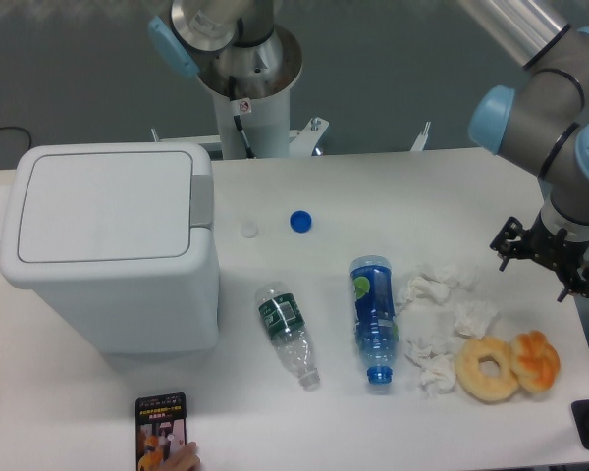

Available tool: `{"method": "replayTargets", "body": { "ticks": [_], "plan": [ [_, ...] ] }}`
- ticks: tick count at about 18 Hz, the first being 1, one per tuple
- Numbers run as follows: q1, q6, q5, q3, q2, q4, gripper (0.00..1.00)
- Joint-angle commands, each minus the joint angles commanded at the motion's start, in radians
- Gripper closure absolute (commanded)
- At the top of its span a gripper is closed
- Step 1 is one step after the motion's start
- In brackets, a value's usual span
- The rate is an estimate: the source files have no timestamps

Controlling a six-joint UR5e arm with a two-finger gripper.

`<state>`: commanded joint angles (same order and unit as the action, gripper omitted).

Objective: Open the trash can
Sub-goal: 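Raise the gripper from its start pose above the tissues, then move the open gripper across the table toward the trash can lid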

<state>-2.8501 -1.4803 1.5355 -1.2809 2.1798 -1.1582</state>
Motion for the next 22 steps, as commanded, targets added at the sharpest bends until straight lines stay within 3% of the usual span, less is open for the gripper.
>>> {"method": "replayTargets", "body": {
  "ticks": [7,11,13,17,22],
  "plan": [
    [0.003,-0.02,0.002,-0.008,-0.006,-0.003,0.0],
    [-0.029,0.011,-0.017,-0.133,-0.076,0.029,0.0],
    [-0.032,0.064,-0.049,-0.146,-0.107,0.026,0.0],
    [-0.011,0.168,-0.066,-0.147,-0.193,-0.061,0.0],
    [0.08,0.293,-0.086,-0.144,-0.297,-0.185,0.0]
  ]
}}
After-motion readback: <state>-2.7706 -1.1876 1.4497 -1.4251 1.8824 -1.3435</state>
